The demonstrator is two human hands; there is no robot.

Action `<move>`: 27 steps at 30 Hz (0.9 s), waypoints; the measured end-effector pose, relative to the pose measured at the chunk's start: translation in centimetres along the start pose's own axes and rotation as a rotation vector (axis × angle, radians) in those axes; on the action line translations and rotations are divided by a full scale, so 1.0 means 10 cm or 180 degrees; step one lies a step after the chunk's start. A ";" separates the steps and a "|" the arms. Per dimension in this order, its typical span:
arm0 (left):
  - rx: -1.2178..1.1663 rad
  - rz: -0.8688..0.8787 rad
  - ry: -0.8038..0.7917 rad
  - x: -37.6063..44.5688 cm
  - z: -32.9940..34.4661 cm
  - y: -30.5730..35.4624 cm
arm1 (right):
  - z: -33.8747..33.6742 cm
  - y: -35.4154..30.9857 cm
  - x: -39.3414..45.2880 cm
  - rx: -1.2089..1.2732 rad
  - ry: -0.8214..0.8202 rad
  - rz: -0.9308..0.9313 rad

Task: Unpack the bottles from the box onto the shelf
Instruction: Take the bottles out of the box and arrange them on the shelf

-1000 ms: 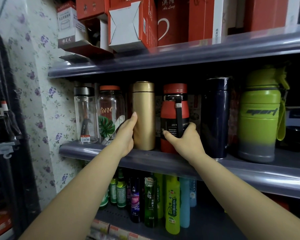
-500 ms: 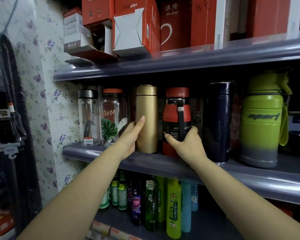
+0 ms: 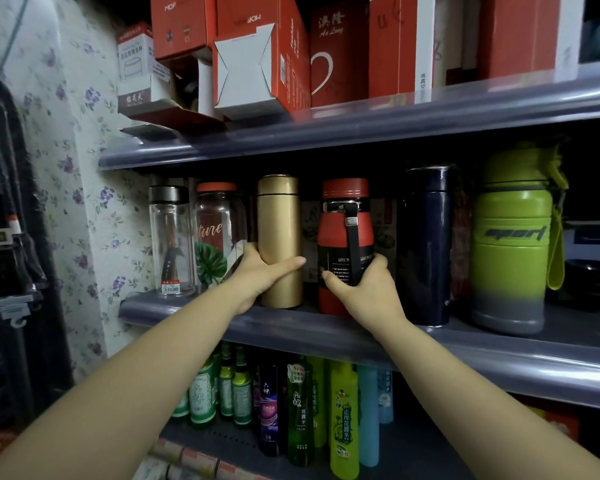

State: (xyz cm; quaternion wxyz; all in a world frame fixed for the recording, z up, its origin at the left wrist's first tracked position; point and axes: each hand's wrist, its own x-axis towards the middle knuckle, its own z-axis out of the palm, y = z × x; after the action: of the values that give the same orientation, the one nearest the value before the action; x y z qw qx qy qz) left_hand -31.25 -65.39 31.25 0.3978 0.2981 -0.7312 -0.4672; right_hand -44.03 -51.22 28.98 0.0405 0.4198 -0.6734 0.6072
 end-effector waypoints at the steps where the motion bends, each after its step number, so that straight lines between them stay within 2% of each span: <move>1: -0.0023 -0.0002 -0.0018 0.02 -0.02 -0.01 | 0.00 0.00 0.00 -0.0006 0.0000 0.0002; 3: -0.0081 -0.0032 -0.0195 0.04 -0.07 -0.03 | 0.00 0.01 0.00 -0.0021 0.0005 0.0009; 7: -0.0482 -0.0481 -0.0972 0.00 -0.21 -0.01 | 0.00 0.01 0.00 -0.0021 0.0001 0.0006; 9: -0.0727 -0.0513 -0.1115 -0.01 -0.28 0.03 | 0.01 0.01 0.00 -0.0026 0.0001 -0.0003; 11: -0.0617 -0.0411 -0.1209 -0.02 -0.36 0.02 | 0.01 0.01 0.00 -0.0033 0.0015 -0.0002; 20: -0.0017 -0.0150 -0.1072 0.02 -0.39 0.03 | 0.00 0.01 0.00 -0.0033 0.0029 -0.0021; 27: -0.0251 -0.0174 -0.1191 0.01 -0.40 -0.07 | -0.01 -0.01 -0.01 -0.0023 -0.0003 -0.0052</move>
State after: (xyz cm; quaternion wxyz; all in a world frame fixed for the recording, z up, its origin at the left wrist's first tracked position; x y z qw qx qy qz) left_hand -27.78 -67.56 31.60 0.2535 0.2099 -0.7652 -0.5533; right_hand -43.93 -51.07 28.99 0.0467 0.4254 -0.6721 0.6043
